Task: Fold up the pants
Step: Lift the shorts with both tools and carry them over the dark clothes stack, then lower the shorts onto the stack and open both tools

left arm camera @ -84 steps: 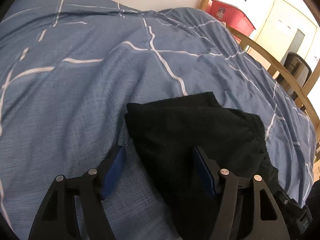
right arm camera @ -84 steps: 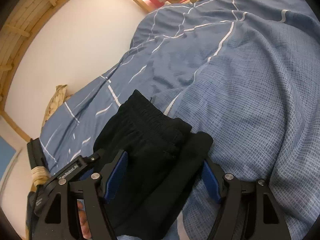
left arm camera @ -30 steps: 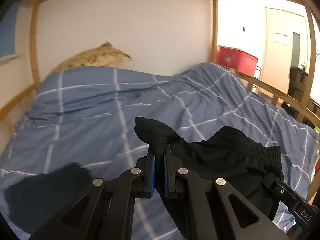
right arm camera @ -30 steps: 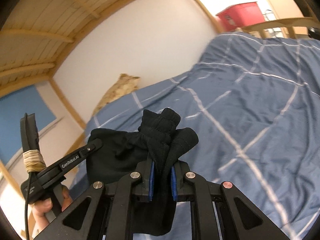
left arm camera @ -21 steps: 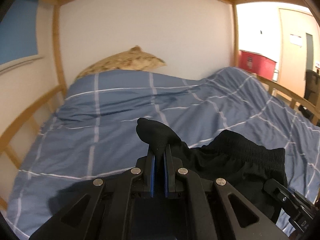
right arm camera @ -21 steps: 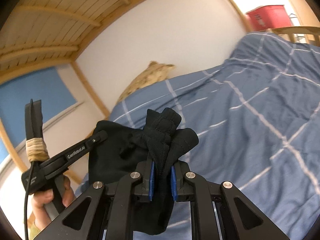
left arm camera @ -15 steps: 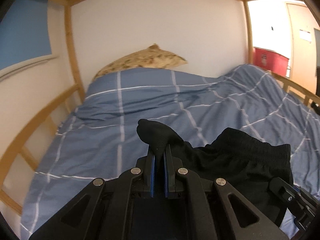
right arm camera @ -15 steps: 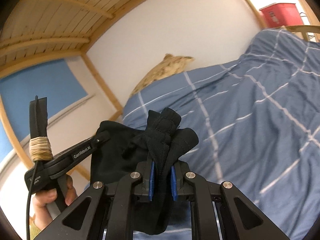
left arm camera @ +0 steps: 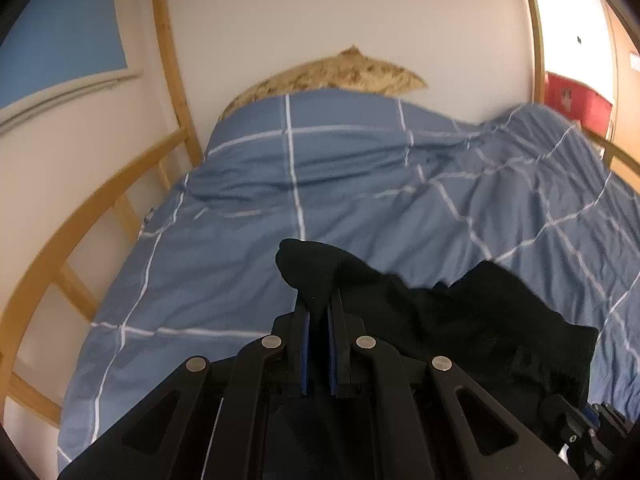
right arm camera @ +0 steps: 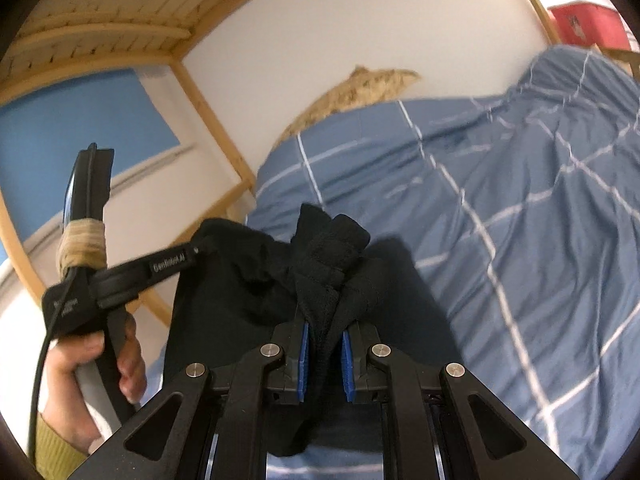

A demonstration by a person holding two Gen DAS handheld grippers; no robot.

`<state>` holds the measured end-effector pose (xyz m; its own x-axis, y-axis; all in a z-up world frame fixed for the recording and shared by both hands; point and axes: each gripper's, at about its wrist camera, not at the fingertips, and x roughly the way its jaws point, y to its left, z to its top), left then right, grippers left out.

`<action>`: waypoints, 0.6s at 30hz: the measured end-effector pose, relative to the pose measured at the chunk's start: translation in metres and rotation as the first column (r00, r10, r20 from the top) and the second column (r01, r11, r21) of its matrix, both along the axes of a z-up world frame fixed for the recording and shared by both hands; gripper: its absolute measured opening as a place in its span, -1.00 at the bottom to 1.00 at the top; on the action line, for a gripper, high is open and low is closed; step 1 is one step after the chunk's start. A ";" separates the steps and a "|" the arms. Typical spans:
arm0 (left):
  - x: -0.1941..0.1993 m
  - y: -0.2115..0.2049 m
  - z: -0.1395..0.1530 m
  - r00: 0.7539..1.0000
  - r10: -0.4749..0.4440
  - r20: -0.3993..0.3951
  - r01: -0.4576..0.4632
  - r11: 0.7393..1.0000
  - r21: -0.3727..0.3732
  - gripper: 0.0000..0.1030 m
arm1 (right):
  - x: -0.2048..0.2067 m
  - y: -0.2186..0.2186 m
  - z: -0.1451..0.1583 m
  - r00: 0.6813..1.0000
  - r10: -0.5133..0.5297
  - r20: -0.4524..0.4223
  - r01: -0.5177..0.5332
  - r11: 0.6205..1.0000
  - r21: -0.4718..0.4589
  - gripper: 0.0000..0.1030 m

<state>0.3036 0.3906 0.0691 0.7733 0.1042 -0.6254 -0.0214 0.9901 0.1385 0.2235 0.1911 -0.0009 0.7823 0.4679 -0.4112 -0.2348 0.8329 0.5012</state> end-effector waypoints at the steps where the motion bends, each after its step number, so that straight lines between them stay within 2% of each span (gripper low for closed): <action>1: -0.001 0.002 -0.004 1.000 0.003 -0.011 -0.003 1.000 0.008 -0.83 | -0.001 0.003 -0.005 1.000 0.006 -0.022 -0.006 1.000 0.000 -0.71; 4: -0.003 0.006 -0.016 0.999 0.010 -0.041 -0.009 1.000 0.024 -0.83 | -0.006 0.006 -0.018 0.997 -0.006 -0.078 0.005 1.000 -0.006 -0.63; 6: -0.003 0.008 -0.022 0.998 0.024 -0.054 -0.022 0.999 0.023 -0.82 | -0.010 0.008 -0.021 0.994 -0.023 -0.106 0.021 0.999 -0.026 -0.26; 9: -0.005 0.011 -0.027 0.997 0.050 -0.063 -0.050 0.999 0.009 -0.75 | -0.020 0.007 -0.019 0.991 -0.034 -0.127 0.027 0.998 -0.057 0.00; 10: -0.006 0.011 -0.028 0.997 0.051 -0.061 -0.051 0.999 0.009 -0.67 | -0.024 0.008 -0.015 0.991 -0.046 -0.122 0.036 0.996 -0.084 0.03; 11: -0.008 0.010 -0.027 0.997 0.059 -0.058 -0.058 0.998 0.018 -0.57 | -0.029 0.007 -0.010 0.990 -0.079 -0.115 0.065 0.991 -0.118 0.15; 12: -0.010 0.011 -0.025 0.997 0.063 -0.051 -0.062 0.998 0.021 -0.27 | -0.033 0.005 -0.006 0.989 -0.106 -0.101 0.092 0.986 -0.138 0.26; 13: -0.013 0.010 -0.022 0.997 0.062 -0.039 -0.062 0.998 0.022 0.05 | -0.036 0.002 0.000 0.989 -0.128 -0.081 0.114 0.981 -0.155 0.28; 15: -0.024 0.007 -0.011 0.998 0.069 0.003 -0.069 0.997 0.036 0.21 | -0.041 -0.003 0.012 0.990 -0.135 -0.034 0.127 0.976 -0.174 0.28; 18: -0.040 0.008 0.005 0.995 0.099 0.022 -0.099 0.995 0.030 0.26 | -0.043 -0.011 0.034 0.994 -0.103 0.035 0.108 0.978 -0.181 0.28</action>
<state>0.2636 0.3989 0.0744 0.7711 0.1998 -0.6045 -0.1222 0.9783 0.1674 0.1808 0.1800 0.0332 0.8344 0.3015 -0.4615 -0.1515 0.9303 0.3340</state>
